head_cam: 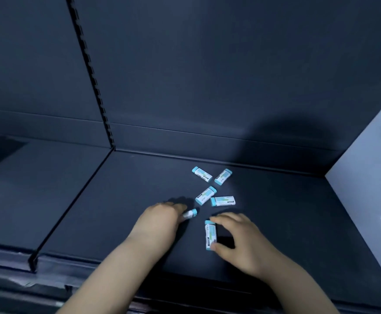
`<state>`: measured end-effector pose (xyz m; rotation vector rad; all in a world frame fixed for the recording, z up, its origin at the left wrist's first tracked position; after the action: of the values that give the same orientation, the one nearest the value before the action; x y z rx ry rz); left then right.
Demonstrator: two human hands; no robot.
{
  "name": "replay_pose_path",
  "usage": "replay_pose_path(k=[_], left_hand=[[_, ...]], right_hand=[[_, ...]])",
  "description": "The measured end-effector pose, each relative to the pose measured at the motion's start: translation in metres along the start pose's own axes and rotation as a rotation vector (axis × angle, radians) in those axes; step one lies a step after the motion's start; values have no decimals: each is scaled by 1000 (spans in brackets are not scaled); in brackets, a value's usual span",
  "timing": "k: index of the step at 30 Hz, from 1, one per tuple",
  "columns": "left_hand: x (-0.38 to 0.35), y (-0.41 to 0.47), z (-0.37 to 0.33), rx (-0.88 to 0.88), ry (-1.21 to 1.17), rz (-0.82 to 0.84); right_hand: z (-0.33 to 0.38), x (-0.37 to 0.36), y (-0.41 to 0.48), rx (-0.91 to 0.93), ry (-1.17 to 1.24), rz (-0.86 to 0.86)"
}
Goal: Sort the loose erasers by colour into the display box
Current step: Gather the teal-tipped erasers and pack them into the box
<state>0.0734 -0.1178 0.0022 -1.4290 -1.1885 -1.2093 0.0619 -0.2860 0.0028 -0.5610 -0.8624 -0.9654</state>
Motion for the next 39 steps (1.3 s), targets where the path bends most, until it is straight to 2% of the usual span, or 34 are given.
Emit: replay_pose_path(k=[3, 8, 10, 14, 17, 21, 25, 33, 39], left_hand=[[0, 1, 6, 58, -111, 71], [1, 5, 13, 60, -105, 102], [1, 7, 16, 39, -113, 117], [3, 9, 23, 11, -127, 126], [3, 13, 31, -46, -151, 93], [-2, 18, 28, -264, -157, 161], [-9, 26, 26, -325, 30, 262], [-1, 34, 31, -342, -161, 231], [4, 30, 28, -300, -322, 195]], right_hand=[[4, -1, 5, 7, -52, 25], [11, -7, 17, 12, -187, 88], [16, -6, 23, 27, -82, 32], [20, -6, 33, 23, 278, -81], [16, -9, 30, -32, 335, -85], [11, -2, 17, -35, 13, -123], [5, 3, 11, -67, -130, -109], [2, -3, 23, -129, -93, -44], [3, -4, 30, -87, -9, -34]])
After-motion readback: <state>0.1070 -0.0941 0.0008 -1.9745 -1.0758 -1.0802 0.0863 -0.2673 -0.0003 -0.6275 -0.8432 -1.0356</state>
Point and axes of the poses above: each hand's wrist, its own y-axis towards the middle knuckle, its own x-axis out of the back of the hand, z = x × y, the point moved 5 cm from there along y, towards the middle knuckle, and after that the axes turned 7 degrees about y, right-handed, at the moved point
